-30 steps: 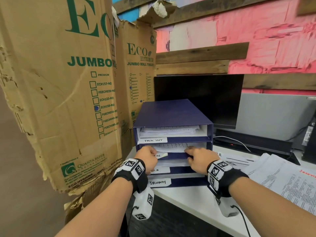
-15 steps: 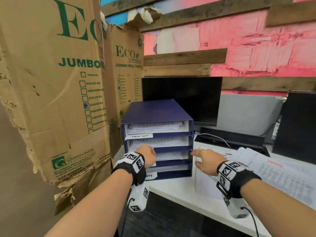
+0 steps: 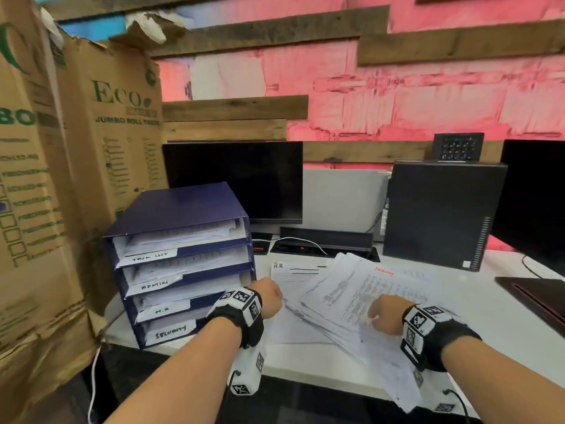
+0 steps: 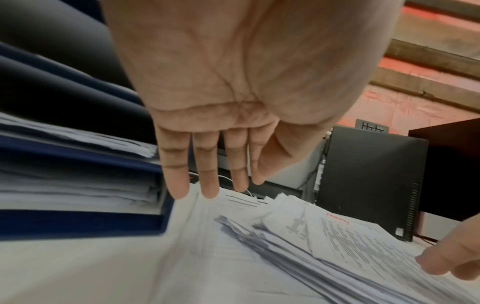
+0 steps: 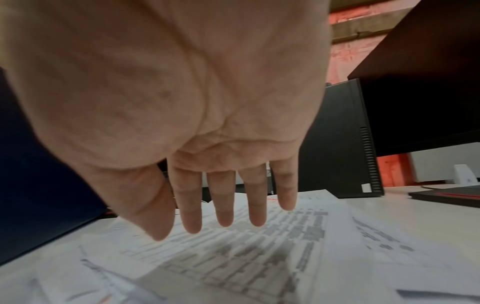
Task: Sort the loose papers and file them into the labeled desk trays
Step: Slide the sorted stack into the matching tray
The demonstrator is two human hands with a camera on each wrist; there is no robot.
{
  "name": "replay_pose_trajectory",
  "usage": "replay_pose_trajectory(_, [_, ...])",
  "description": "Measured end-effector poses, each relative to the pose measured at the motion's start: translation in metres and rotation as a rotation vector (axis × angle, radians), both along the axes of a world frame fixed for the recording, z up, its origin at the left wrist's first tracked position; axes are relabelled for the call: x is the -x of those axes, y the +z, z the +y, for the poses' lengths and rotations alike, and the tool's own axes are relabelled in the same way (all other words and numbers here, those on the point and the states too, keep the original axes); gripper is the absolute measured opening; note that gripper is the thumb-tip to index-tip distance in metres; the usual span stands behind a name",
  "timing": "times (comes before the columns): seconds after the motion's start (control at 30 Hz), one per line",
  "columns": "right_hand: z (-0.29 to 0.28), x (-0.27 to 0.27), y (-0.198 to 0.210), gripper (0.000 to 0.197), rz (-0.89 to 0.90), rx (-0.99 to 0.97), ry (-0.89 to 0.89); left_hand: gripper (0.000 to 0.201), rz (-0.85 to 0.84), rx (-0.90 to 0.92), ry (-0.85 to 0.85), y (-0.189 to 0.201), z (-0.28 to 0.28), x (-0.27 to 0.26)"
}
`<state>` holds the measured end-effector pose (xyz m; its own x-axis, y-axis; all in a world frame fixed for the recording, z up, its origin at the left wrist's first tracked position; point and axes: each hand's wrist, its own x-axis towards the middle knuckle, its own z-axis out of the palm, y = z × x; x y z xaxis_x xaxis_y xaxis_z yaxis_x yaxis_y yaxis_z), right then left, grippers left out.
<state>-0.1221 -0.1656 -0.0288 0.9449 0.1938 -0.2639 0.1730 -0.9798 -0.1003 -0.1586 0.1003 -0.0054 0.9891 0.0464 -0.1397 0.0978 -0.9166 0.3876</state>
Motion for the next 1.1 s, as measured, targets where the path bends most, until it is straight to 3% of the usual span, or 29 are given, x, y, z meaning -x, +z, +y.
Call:
replay_pose_trajectory(0.27, [-0.042,0.003,-0.013,0.039,0.168,-0.037,0.07,0.028,0.152,-0.056,-0.087,-0.033,-0.051,-0.046])
replay_pose_trajectory(0.47, [-0.068,-0.016,-0.019,0.027,0.264,-0.211,0.073,0.065,0.179,-0.118,-0.006,-0.053,-0.081,-0.085])
replay_pose_trajectory(0.57, [-0.077,-0.03,-0.022,0.019,0.152,-0.307,0.037,0.074,0.188,-0.086,0.045,-0.061,-0.09,-0.099])
replay_pose_trajectory(0.67, [-0.084,-0.042,-0.032,0.028,0.153,-0.334,0.016,0.081,0.193,-0.099,0.062,-0.066,-0.093,-0.106])
replay_pose_trajectory(0.87, [-0.068,-0.048,-0.031,0.027,0.359,-0.401,0.151,0.052,0.092,0.153,0.076,-0.068,-0.087,-0.111])
replay_pose_trajectory(0.97, [-0.062,-0.054,-0.029,0.025,0.229,-0.446,0.084,0.038,0.055,0.081,0.085,-0.065,-0.082,-0.11])
replay_pose_trajectory(1.03, [-0.065,-0.062,-0.031,0.029,0.082,-0.43,-0.017,0.014,0.032,0.088,0.1,-0.064,-0.074,-0.109])
replay_pose_trajectory(1.1, [-0.07,-0.069,-0.033,0.039,-0.014,-0.396,-0.168,0.022,-0.03,0.164,0.149,-0.068,-0.066,-0.11])
